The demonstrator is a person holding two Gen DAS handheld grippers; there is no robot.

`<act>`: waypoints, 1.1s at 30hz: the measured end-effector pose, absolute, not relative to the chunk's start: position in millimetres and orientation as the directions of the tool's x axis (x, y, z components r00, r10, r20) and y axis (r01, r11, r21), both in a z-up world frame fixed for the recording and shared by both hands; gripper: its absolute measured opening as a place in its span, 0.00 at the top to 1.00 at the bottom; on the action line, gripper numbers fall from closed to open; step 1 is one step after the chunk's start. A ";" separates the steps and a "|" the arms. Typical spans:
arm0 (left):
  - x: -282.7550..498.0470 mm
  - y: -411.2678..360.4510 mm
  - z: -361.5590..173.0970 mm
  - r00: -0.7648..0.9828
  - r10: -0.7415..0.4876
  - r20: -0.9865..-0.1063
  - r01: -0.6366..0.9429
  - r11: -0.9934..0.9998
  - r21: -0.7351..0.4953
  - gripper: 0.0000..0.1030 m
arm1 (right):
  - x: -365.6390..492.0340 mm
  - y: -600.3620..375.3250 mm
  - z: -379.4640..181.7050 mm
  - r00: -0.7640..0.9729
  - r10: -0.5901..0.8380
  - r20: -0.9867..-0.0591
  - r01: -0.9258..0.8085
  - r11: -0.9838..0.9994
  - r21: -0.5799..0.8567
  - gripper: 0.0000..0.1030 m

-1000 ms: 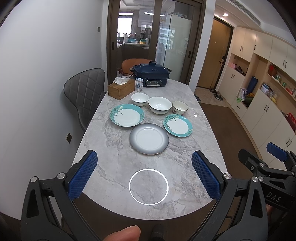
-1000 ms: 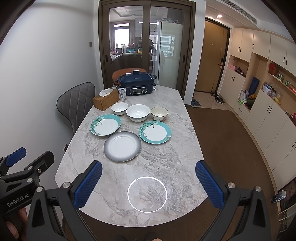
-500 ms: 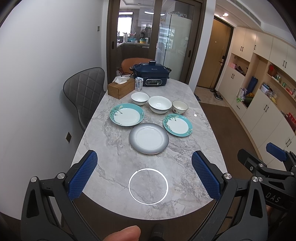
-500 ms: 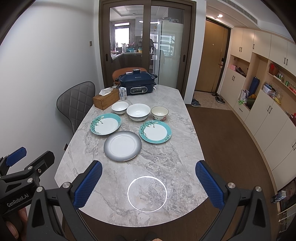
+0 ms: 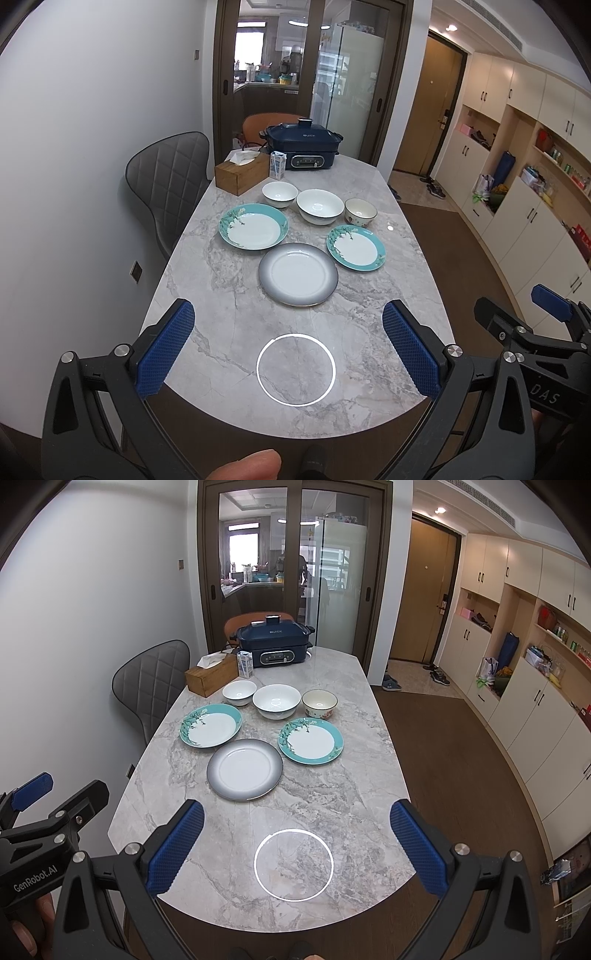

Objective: Organize plates and bowls

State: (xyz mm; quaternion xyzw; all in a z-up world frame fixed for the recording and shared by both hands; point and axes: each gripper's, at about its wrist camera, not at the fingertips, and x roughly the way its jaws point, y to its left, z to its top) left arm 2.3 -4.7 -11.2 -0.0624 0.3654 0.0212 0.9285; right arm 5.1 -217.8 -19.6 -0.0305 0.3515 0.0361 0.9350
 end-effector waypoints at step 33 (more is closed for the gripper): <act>166.8 88.2 -256.2 0.523 -0.255 -0.813 -0.135 0.917 -0.375 0.00 | 205.6 -251.9 -219.0 0.452 0.515 -0.729 -0.207 0.855 0.475 0.07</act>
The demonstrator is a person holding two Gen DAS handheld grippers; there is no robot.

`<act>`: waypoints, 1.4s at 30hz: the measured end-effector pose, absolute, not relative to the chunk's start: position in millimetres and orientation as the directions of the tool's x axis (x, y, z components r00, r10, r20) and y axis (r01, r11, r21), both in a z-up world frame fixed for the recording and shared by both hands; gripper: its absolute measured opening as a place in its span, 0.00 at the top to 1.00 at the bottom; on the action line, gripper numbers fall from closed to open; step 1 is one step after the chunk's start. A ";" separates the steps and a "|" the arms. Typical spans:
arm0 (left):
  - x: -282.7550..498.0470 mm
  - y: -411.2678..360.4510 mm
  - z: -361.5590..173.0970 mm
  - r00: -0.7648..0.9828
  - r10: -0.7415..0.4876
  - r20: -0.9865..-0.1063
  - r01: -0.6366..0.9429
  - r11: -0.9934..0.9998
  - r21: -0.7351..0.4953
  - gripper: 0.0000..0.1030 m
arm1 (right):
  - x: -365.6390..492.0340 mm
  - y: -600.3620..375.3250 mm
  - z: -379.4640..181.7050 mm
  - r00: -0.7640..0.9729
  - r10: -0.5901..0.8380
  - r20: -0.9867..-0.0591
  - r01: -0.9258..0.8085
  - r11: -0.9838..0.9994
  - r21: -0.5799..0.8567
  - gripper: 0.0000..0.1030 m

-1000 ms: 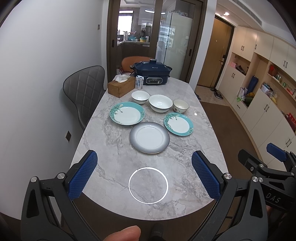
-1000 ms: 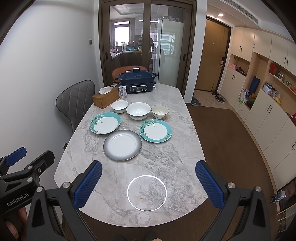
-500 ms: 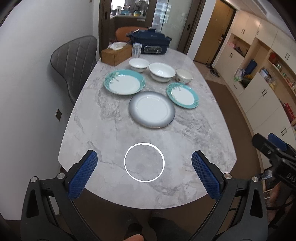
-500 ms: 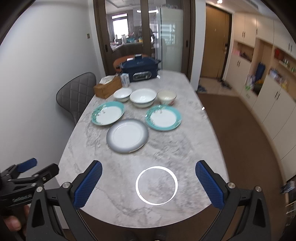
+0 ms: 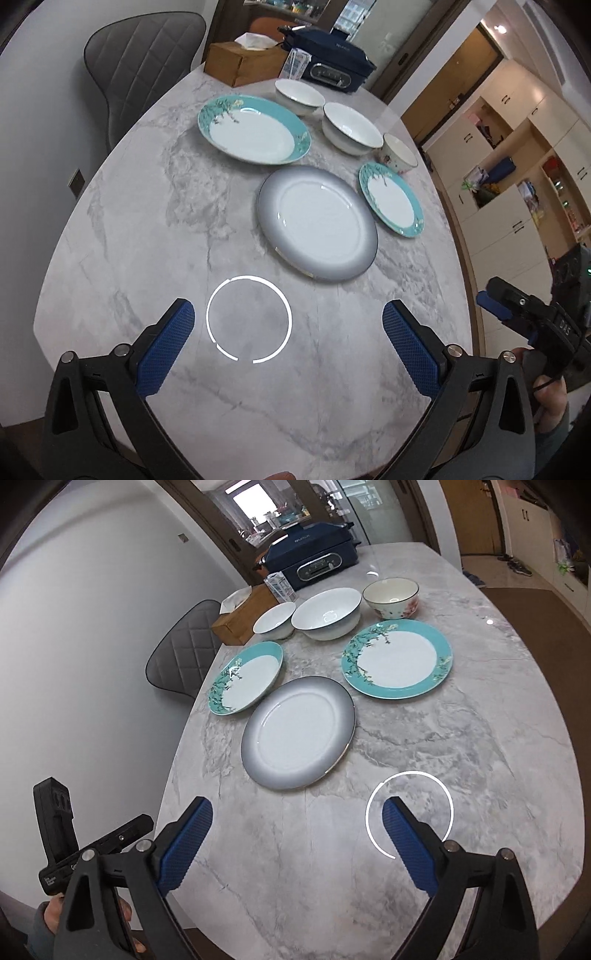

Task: Organize plates and bowls
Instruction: 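Move both grippers forward to the rim of the grey-rimmed white plate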

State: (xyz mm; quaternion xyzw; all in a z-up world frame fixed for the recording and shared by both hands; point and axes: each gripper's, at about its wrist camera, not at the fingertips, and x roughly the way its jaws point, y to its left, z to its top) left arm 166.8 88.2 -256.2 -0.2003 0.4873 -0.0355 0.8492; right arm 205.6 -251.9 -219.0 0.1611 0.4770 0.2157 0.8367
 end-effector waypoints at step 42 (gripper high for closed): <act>425.4 65.7 -394.3 0.191 -0.207 -0.959 -0.042 0.975 -0.219 0.70 | 390.3 -227.4 -342.2 0.176 0.599 -0.781 -0.253 0.794 0.553 0.45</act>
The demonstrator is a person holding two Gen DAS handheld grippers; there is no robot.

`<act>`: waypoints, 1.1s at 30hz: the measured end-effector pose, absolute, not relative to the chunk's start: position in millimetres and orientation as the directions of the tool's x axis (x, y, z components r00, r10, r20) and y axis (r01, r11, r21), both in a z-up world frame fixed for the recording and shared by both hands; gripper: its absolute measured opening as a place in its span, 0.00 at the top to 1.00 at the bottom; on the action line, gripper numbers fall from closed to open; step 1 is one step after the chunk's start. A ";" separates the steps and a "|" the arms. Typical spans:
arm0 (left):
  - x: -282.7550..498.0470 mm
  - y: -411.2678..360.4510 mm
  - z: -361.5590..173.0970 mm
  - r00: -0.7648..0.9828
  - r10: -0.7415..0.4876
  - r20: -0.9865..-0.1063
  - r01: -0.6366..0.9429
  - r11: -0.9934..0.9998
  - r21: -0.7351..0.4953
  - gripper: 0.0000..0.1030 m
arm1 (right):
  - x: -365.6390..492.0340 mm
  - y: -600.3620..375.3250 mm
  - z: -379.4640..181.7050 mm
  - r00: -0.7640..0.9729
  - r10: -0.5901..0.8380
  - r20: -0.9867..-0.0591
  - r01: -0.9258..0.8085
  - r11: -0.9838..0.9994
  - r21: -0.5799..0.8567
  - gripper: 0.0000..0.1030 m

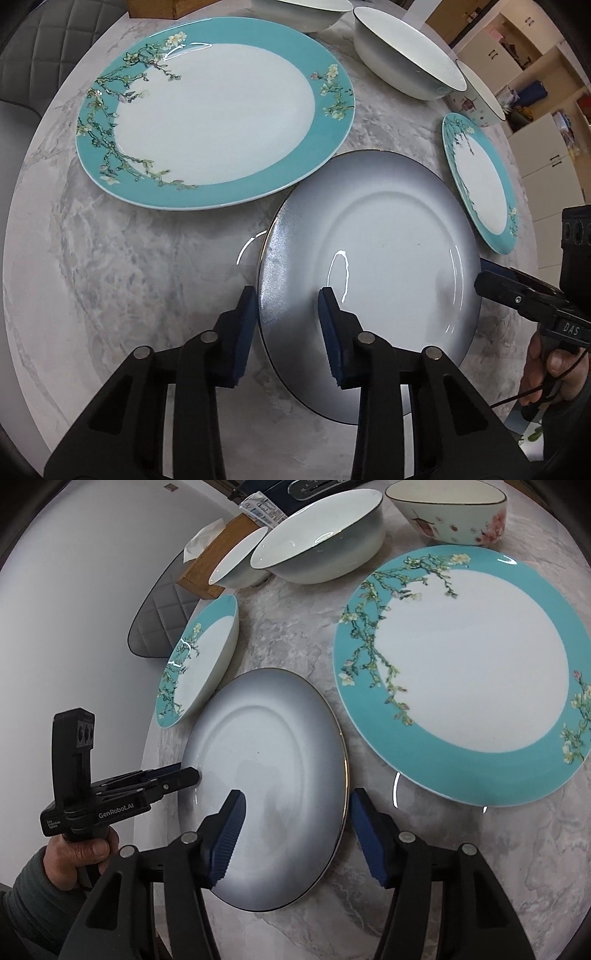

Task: Organize plates and bowls
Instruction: 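Close the left gripper on the grey plate rim while the right gripper pinches it too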

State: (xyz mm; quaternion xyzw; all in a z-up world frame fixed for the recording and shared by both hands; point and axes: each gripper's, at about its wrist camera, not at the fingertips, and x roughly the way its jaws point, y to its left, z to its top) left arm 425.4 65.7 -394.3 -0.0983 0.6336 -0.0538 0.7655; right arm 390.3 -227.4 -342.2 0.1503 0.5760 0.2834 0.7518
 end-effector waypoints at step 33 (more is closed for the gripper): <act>394.2 68.2 -380.8 0.173 -0.199 -0.965 -0.104 0.970 -0.219 0.73 | 388.8 -232.1 -336.6 0.203 0.490 -0.848 -0.218 0.867 0.449 0.81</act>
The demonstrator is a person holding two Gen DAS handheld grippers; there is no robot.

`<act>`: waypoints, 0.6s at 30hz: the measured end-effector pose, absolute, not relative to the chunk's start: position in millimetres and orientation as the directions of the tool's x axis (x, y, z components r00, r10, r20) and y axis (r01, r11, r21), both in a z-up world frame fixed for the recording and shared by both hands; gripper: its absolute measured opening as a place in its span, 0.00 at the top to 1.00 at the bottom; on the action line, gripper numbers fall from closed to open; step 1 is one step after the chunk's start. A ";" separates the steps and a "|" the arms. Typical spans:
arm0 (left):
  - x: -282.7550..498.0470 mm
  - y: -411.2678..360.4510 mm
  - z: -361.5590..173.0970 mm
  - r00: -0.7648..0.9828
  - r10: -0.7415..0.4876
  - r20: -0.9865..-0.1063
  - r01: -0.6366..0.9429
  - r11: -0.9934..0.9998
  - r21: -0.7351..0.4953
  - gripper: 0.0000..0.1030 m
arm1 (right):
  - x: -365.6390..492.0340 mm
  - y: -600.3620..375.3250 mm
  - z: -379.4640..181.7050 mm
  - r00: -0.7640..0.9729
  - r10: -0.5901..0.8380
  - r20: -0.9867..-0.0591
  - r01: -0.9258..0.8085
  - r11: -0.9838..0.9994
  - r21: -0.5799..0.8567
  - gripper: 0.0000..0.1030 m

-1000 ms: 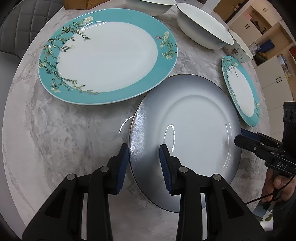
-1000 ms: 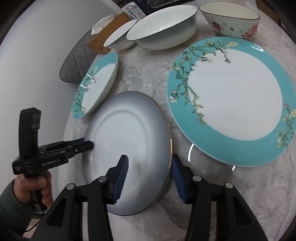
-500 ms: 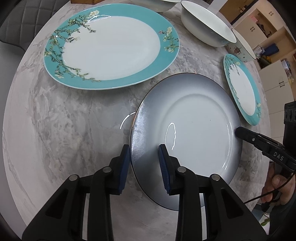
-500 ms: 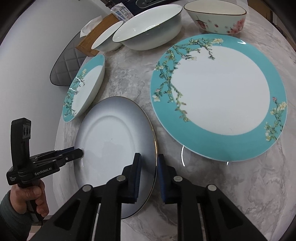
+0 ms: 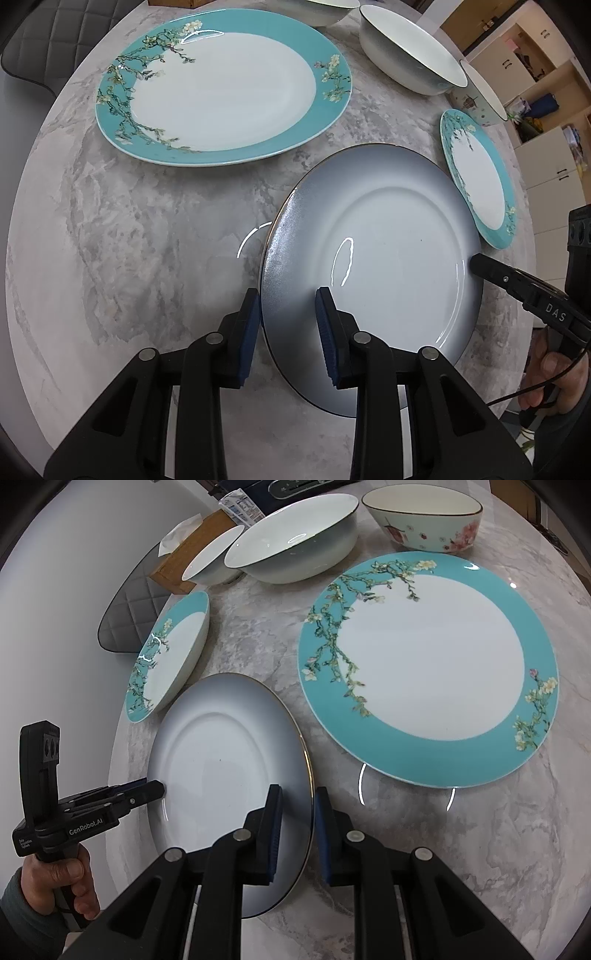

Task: Organize plates and bowls
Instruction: 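Close the left gripper on the grey plate rim while the right gripper pinches it too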

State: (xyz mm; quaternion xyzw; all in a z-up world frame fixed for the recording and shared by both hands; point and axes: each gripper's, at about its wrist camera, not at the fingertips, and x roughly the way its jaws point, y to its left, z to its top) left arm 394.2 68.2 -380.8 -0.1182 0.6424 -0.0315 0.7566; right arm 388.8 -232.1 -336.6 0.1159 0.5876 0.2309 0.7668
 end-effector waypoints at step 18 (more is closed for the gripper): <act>353.8 52.7 -341.5 0.178 -0.222 -0.959 -0.065 0.970 -0.236 0.73 | 352.7 -244.9 -306.8 0.212 0.478 -0.852 -0.215 0.874 0.436 0.81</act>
